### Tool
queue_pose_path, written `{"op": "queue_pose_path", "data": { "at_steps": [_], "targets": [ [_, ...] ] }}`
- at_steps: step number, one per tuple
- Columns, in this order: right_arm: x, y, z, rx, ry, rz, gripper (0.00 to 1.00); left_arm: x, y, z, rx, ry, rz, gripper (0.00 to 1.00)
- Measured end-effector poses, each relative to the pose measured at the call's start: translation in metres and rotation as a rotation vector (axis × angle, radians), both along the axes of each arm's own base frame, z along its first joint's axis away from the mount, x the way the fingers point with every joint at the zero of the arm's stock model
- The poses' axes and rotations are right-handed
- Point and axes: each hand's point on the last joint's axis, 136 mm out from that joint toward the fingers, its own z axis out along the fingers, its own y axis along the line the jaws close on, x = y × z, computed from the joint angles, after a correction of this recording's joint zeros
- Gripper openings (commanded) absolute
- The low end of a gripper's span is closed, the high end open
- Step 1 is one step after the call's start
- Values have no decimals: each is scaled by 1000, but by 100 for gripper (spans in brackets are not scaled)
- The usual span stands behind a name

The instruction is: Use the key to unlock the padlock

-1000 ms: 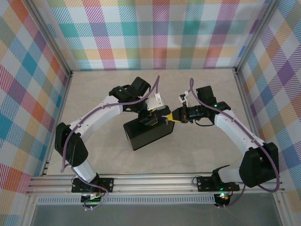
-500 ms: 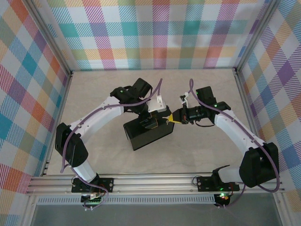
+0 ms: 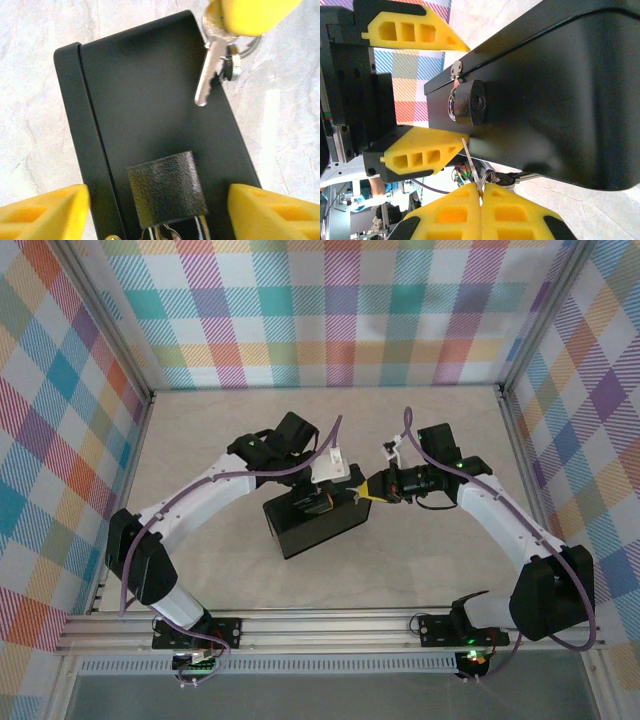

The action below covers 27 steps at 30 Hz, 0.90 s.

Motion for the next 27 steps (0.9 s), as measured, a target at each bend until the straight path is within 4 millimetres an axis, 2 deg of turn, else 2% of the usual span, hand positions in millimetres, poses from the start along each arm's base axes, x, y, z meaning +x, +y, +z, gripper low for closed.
{"op": "queue_pose_path", "data": {
  "at_steps": [5,12,18,27],
  "targets": [
    [1,-2,0,3,-7,-6,0,-5,3,13,-27,-49,-28,91],
    [1,-4,-8,0,2,-13,0,-8,-2,14,-53,-39,-52,89],
    [-1,-9,-12,0,13,-26,0,-5,-6,-5,-29,9,-55,88],
    [1,-11,-12,2,8,-33,0,1,-11,-6,-42,26,-56,69]
  ]
}}
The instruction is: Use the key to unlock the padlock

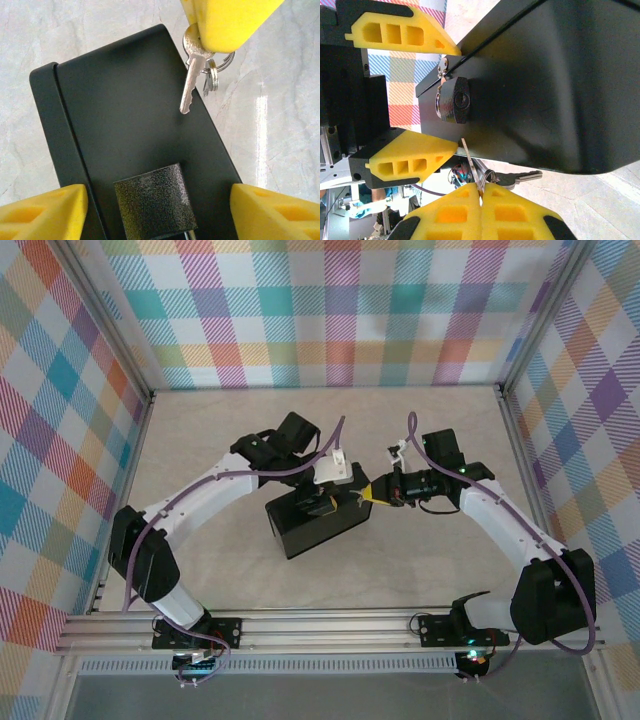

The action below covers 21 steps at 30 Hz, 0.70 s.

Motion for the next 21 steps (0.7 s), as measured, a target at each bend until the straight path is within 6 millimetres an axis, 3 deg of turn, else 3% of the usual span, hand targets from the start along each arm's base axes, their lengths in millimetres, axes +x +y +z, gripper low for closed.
{"op": "queue_pose_path", "data": {
  "at_steps": [2,6,9,12,21],
  "targets": [
    [1,-1,0,0,0,-2,0,2,0,0,1,0,1,68],
    [0,0,1,5,2,1,0,3,1,1,11,8,-8,51],
    [0,0,1,6,2,2,0,4,0,1,11,25,-19,49],
    [0,0,1,5,2,2,0,2,1,0,0,49,-33,40],
    [-2,0,-1,2,15,1,0,-5,2,3,-44,110,-74,27]
  ]
}}
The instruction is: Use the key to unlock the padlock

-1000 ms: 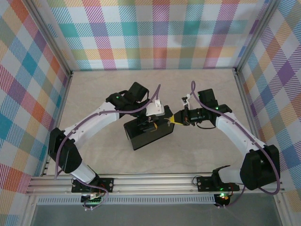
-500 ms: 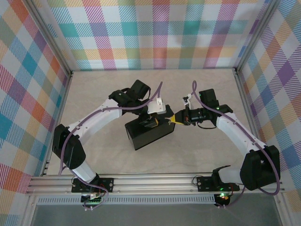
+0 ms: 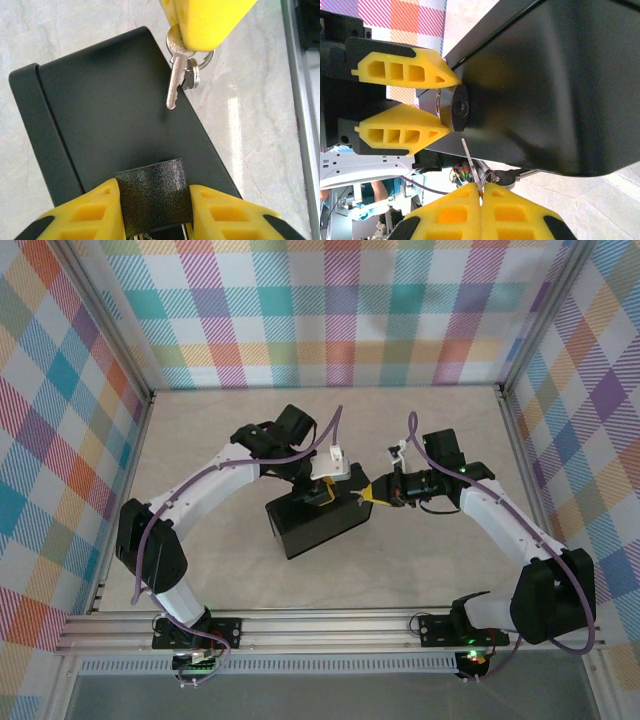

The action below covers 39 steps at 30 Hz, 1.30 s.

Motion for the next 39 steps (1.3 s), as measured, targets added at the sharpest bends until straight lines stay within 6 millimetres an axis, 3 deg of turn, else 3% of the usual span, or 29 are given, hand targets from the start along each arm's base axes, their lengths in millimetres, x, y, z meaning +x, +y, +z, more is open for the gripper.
{"op": "queue_pose_path", "data": {
  "at_steps": [5,20,39],
  "targets": [
    [1,0,3,0,2,-1,0,0,1,6,-55,34,-11,22],
    [7,11,5,31,49,25,0,-16,5,12,-157,118,-48,23],
    [12,31,21,104,225,45,0,-17,16,9,-138,41,-21,25]
  ]
}}
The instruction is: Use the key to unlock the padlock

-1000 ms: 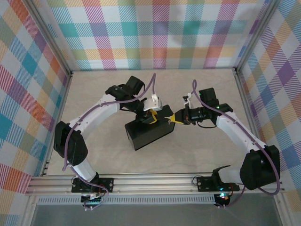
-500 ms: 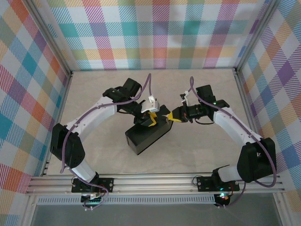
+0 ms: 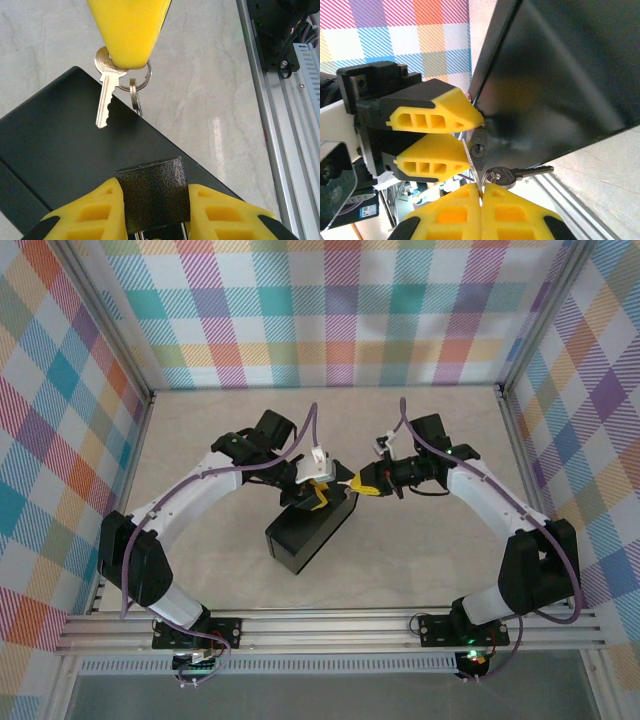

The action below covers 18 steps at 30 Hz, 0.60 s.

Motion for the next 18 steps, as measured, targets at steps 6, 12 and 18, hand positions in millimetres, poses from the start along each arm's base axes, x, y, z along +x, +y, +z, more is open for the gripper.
{"op": "queue_pose_path", "data": {
  "at_steps": [6,12,18],
  "targets": [
    [-1,8,-4,-11,36,24,0,0,0,-1,-11,-20,1,25],
    [-4,11,-23,-53,91,39,0,-2,2,-2,-12,-22,-2,25],
    [-2,10,-26,-66,96,37,0,-3,1,-2,-15,-21,-4,25]
  ]
}}
